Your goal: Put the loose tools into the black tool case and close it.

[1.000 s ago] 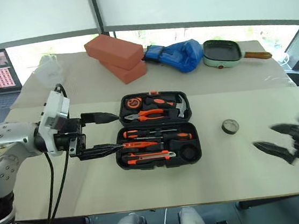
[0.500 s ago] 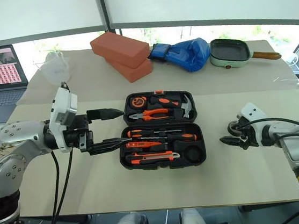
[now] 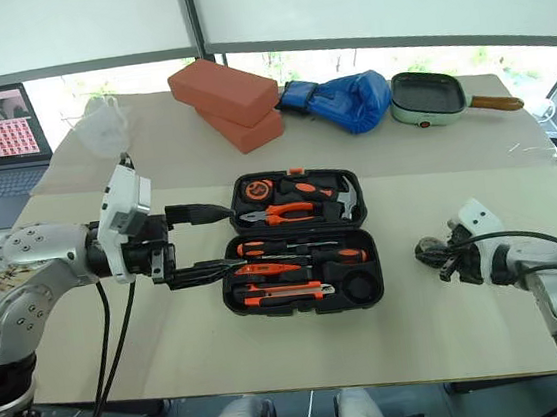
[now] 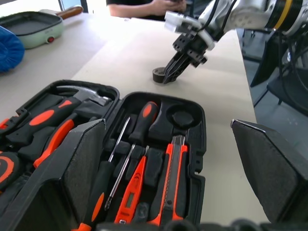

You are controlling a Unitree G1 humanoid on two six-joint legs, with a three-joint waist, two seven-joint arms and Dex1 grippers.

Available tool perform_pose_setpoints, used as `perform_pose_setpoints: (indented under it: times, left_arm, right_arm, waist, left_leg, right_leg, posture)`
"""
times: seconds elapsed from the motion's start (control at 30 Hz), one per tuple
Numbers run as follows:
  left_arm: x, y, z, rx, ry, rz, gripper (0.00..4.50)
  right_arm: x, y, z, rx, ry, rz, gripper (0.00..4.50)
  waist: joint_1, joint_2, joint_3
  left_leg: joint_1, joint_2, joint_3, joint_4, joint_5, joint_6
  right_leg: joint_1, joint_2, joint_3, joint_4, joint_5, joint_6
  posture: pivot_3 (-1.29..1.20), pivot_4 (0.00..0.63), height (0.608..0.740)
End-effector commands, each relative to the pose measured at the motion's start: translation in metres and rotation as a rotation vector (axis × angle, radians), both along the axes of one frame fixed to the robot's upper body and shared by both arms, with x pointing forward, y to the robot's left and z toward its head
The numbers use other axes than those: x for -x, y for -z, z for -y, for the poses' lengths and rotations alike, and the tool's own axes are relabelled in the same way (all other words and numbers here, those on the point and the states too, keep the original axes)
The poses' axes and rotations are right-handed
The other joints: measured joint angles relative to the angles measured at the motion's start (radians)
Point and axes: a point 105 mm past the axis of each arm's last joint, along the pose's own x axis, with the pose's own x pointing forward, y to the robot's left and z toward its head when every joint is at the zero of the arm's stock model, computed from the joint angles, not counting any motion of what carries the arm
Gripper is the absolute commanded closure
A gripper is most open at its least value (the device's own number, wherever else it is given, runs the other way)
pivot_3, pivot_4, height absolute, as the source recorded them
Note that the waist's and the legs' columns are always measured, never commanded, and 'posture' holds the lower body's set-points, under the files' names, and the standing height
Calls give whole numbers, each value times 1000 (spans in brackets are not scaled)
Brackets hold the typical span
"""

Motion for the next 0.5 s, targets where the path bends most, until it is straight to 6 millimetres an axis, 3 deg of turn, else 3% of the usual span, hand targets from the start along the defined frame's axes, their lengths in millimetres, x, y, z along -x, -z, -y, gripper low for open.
perform_pose_setpoints:
  times: [0.03,0.23,0.37,0.5]
  left_arm:
    - [4,-2,1,-28,38,51,0]
    - [5,2,3,-43,61,53,0]
    - [4,1,3,-41,62,56,0]
    - [2,0,3,-34,58,65,0]
  right_arm:
    - [26,-38,-50,-76,-222,81,4460]
    - [35,-20,-79,92,-326,101,4460]
    - [26,-4,-75,219,-292,121,4460]
    - [33,7,-73,268,-325,87,4460]
  waist:
    - [-8,0,0]
    - [-2,-1,1]
    - [0,-1,1]
    - [0,-1,1]
  left_leg:
    - [0,0,0,0,0,0]
    - [0,-1,-1,0,0,0]
    - [-1,-1,0,0,0,0]
    - [-1,-1,0,0,0,0]
  right_leg:
    - [0,0,0,0,0,0]
    - [0,-1,-1,-1,0,0]
    - [0,-1,-1,-1,0,0]
    - [-1,-1,-1,-1,0,0]
  posture:
    - [0,150,738]
    - [0,150,738]
    - [0,150,738]
    - [0,150,738]
